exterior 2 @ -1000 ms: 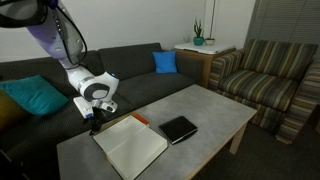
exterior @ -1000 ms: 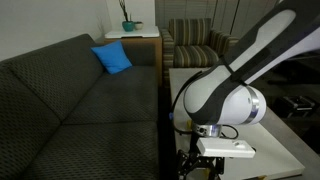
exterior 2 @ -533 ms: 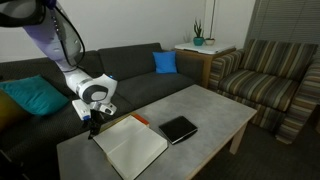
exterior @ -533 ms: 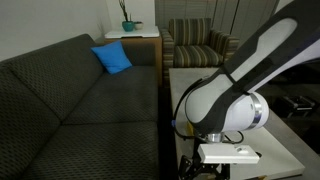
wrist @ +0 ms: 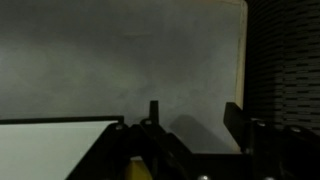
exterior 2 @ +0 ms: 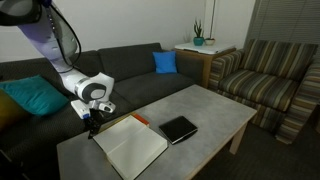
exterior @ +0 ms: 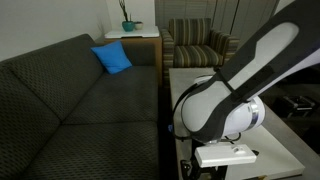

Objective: Close the open book on the table

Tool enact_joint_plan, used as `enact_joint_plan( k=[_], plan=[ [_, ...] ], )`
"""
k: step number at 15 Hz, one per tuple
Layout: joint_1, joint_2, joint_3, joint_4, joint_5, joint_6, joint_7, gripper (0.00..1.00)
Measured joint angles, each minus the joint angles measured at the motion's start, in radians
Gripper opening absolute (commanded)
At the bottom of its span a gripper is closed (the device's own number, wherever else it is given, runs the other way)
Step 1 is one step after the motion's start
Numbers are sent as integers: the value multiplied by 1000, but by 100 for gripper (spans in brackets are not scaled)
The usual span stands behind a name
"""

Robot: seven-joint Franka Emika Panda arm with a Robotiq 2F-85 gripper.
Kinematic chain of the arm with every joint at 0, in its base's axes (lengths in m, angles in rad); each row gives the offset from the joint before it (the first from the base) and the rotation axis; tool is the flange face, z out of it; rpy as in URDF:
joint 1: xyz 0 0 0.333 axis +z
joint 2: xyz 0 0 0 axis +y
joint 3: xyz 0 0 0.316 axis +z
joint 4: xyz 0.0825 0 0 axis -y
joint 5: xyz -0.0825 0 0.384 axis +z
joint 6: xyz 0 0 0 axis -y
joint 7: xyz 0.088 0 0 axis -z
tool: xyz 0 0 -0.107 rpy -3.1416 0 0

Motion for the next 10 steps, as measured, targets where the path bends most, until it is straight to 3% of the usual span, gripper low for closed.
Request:
enact_joint_plan(
  k=[5,10],
  plan=[
    [32,0,-43,24,-51,-5,53,2],
    [75,0,-94,40,-105,-46,141,0]
  ],
)
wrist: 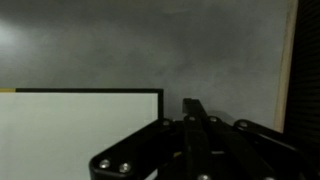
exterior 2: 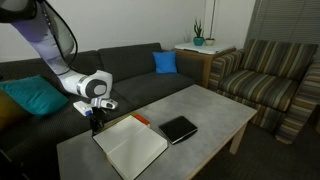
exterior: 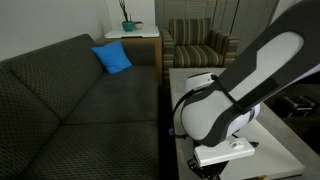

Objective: Close the open book on the table

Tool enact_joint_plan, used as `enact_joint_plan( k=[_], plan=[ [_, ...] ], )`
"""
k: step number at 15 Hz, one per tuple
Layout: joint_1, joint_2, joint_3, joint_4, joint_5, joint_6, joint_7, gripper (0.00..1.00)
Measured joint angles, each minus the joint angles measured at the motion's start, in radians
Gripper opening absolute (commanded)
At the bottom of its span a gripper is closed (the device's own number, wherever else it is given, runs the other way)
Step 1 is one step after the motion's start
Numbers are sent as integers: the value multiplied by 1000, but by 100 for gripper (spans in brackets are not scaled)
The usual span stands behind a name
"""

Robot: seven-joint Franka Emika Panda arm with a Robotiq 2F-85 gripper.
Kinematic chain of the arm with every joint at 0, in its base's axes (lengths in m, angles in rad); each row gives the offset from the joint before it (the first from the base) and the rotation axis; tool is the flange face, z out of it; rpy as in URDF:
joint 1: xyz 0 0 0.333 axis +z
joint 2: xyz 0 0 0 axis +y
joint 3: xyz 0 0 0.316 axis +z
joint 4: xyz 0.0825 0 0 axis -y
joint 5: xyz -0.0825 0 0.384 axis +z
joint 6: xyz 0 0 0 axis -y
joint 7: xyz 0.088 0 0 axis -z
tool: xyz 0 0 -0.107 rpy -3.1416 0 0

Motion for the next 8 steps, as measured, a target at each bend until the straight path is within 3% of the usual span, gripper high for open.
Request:
enact_joint_plan(
  k=[8],
  plan=[
    [91,0,-77,65,-100,-154,168,0]
  ],
)
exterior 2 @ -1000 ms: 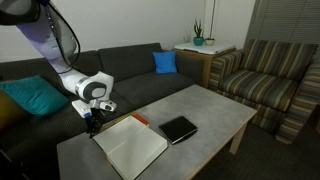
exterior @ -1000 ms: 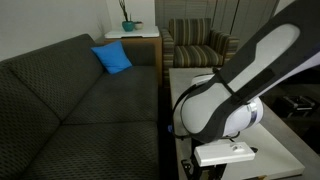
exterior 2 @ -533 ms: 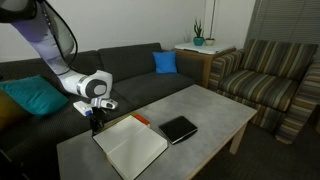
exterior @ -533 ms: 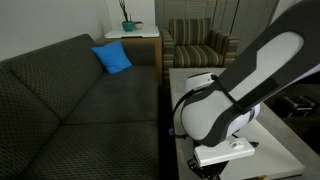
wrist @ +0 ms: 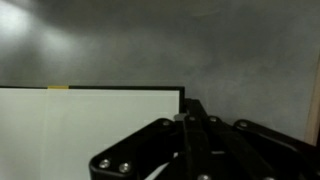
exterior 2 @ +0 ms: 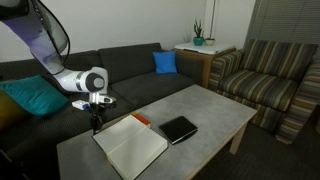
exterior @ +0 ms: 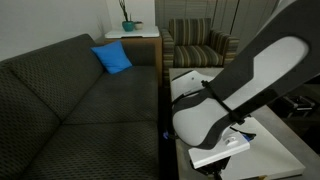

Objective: Close the open book on the table

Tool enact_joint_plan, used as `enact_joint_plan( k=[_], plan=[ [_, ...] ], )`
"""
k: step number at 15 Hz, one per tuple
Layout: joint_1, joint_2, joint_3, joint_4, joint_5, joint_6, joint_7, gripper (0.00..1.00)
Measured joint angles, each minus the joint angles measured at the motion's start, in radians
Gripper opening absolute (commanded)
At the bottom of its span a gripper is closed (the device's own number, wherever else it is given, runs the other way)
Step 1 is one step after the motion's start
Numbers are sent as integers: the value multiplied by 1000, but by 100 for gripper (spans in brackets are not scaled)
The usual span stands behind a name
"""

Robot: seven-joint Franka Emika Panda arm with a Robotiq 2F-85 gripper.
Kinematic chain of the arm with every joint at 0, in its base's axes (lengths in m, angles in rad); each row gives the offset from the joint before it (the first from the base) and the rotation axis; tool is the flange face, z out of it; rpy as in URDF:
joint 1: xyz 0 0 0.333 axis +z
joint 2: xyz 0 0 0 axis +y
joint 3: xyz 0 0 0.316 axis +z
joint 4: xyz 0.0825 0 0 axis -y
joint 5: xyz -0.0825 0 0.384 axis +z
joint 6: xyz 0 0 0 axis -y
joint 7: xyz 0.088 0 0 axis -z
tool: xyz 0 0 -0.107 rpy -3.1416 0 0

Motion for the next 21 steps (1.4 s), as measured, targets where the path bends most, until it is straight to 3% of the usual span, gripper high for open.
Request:
enact_joint_plan(
  k=[13,21],
  plan=[
    [-6,0,-5,31,-24,-52,25,0],
    [-21,0,-44,67,-32,-79,58,0]
  ],
)
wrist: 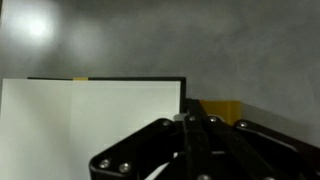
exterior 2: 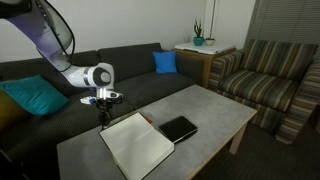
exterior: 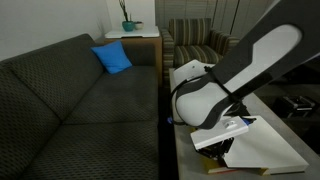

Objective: Close the open book on the table

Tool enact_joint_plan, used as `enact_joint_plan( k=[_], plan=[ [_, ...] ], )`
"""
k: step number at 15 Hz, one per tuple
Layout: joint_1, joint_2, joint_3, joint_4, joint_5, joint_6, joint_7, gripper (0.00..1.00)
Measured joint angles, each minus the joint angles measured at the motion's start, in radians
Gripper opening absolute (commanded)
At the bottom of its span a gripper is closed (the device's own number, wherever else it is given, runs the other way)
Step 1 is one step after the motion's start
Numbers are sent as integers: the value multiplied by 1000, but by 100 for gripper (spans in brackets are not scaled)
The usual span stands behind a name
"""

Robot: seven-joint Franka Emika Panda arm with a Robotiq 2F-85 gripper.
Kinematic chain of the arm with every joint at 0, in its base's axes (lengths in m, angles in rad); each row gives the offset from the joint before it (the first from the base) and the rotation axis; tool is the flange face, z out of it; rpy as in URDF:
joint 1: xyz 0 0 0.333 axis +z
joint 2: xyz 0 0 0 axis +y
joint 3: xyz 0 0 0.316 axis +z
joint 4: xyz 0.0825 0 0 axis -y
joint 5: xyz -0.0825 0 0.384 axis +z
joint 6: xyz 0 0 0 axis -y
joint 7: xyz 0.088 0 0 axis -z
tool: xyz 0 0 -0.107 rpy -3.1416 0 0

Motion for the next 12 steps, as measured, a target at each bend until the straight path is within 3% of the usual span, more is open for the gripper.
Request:
enact_joint_plan(
  k=[12],
  plan=[
    [6,-8,-58,48,-28,-66,102,0]
  ],
)
